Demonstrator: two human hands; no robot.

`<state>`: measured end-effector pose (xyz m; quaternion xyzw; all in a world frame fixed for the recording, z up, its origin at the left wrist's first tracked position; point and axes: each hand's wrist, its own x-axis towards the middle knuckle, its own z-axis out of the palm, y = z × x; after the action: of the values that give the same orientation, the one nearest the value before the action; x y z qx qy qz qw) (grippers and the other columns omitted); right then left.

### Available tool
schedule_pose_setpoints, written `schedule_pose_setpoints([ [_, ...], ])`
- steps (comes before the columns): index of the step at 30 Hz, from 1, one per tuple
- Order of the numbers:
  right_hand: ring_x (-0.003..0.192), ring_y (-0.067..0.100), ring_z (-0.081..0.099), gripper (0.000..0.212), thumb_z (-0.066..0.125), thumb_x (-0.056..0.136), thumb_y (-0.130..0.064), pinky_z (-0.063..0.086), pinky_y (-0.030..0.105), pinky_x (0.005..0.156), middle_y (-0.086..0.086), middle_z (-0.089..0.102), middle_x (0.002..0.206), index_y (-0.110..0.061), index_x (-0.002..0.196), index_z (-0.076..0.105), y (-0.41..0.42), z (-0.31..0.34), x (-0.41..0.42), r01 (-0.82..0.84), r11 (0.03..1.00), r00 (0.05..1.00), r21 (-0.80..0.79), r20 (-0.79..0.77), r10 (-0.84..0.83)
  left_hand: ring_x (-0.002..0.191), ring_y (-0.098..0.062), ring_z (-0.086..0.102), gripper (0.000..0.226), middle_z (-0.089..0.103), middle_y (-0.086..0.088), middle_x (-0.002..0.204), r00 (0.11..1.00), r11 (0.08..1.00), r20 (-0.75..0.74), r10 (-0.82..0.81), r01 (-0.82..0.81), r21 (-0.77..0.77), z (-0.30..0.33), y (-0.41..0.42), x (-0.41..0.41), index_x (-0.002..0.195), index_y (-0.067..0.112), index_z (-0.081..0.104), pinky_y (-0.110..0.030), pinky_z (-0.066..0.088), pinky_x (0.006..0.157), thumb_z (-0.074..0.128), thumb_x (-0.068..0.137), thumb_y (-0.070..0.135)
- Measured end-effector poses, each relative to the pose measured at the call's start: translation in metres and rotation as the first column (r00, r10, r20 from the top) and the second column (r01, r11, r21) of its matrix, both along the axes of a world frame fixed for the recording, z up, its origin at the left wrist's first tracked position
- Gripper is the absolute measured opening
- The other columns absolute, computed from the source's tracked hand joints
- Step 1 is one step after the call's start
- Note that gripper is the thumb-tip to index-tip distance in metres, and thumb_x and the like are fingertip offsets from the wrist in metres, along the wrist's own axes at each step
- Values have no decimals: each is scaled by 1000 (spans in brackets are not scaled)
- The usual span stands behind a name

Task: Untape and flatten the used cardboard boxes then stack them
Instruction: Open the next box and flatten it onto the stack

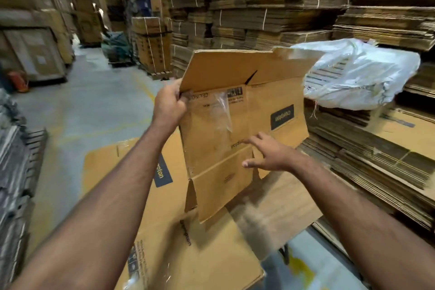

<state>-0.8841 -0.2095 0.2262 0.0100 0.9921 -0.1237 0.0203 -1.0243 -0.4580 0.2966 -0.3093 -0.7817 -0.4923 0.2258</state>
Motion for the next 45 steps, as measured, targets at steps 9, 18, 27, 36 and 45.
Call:
schedule_pose_setpoints([
  [9,150,30,10,121,33,71,-91,31,57,113,9,-3,165,-13,156,-5,-105,-47,-1,188,972,965,-140,-158,-209,85,-28,63,26,72,-4,91,982,978,20,190,-191,89,2,23,27,110,23,67,-36,50,66,53,89,22],
  [18,119,34,51,79,62,84,-15,50,43,88,9,44,140,-17,153,22,-87,-42,34,252,967,892,44,-398,-215,50,-9,31,20,34,7,54,976,967,55,209,-215,134,-11,8,70,75,18,50,-28,24,45,51,91,7],
  [27,86,34,61,55,56,81,-8,50,38,52,9,61,113,-18,134,50,-62,-11,60,68,960,742,271,-657,133,73,-14,60,16,67,-4,84,919,855,174,354,-393,337,-5,-31,139,101,6,63,-27,49,64,56,93,17],
  [36,116,34,52,61,60,88,-10,50,43,86,8,51,139,-26,144,41,-52,-42,90,-267,879,865,395,-304,399,68,-22,62,27,61,-15,85,631,714,736,245,-631,304,-100,-89,252,103,-9,58,-31,57,64,66,81,6],
  [45,130,31,44,41,43,98,-10,45,37,91,-4,56,135,-26,135,46,-106,-93,113,-354,803,911,479,-17,412,43,-10,63,15,68,-8,59,205,700,971,-123,-676,231,-173,-157,308,83,5,60,-18,51,42,60,96,12],
])
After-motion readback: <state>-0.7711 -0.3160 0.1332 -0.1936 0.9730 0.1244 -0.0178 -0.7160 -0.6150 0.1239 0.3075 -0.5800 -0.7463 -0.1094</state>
